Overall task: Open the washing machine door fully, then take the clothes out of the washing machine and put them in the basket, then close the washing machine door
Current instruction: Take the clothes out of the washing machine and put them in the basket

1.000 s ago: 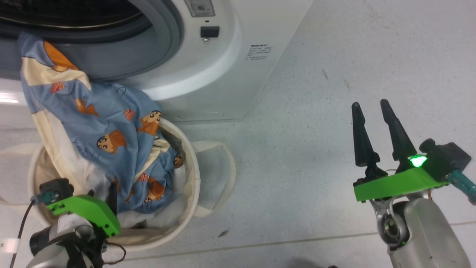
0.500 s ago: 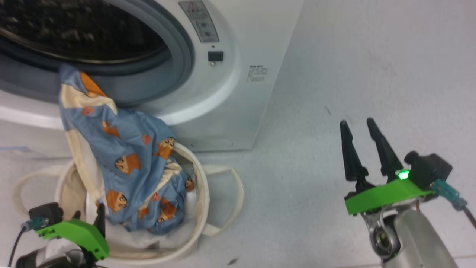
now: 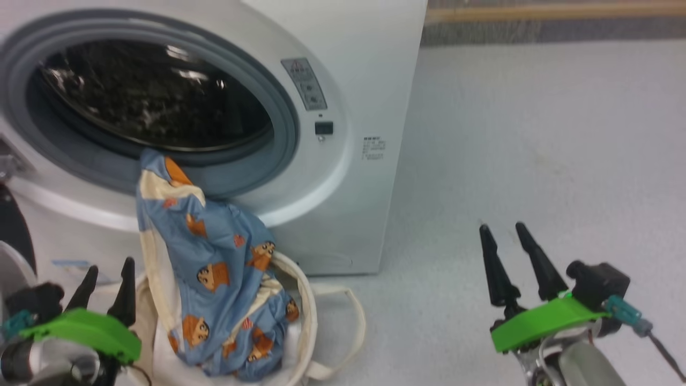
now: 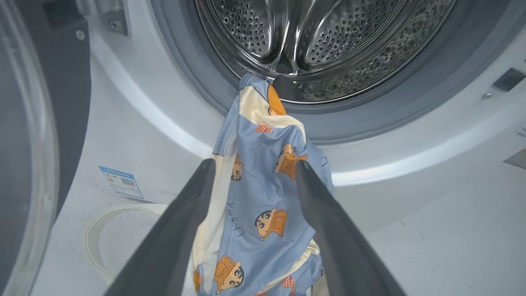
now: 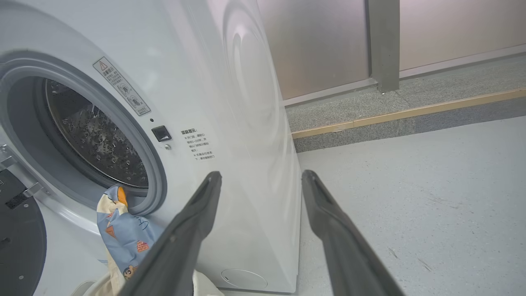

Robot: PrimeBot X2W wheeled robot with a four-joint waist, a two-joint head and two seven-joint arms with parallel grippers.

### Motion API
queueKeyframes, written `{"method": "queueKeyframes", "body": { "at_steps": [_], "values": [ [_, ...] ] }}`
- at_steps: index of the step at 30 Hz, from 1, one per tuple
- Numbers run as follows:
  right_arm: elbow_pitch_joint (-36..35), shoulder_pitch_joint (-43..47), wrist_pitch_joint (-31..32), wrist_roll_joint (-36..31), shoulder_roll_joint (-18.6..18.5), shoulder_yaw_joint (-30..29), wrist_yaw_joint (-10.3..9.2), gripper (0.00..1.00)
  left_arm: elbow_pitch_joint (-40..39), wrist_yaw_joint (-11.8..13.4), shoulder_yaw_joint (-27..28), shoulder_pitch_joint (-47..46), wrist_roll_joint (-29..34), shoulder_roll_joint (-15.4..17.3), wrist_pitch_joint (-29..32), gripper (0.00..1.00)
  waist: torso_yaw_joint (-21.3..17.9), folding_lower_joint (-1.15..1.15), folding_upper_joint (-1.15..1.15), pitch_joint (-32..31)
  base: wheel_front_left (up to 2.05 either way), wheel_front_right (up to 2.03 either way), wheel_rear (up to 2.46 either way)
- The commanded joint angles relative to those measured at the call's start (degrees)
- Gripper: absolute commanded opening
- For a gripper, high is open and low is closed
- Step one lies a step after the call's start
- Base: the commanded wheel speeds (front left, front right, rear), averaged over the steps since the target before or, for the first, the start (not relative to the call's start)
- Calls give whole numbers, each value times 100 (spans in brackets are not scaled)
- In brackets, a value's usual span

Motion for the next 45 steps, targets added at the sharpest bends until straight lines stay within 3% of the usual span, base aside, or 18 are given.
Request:
{"method": "queueKeyframes", "body": {
  "at_steps": [1,9,17,45],
  "values": [
    [-143,-7,-70,19,33,152,6,100,-319,51,390,36,133,292,-68,100,27,0,0,-222,0,0,0],
    [-140,214,-70,96,30,325,6,100,-2227,353,1622,1603,823,125,-68,100,-6,0,0,-520,0,0,0],
    [-87,282,-70,91,-22,445,6,100,-3206,478,1917,2403,1056,-51,-68,100,23,0,0,-651,0,0,0],
    [-29,193,-70,78,12,491,6,100,-3126,439,1779,2402,1054,-79,-54,100,-17,0,0,-661,0,0,0]
  ]
}}
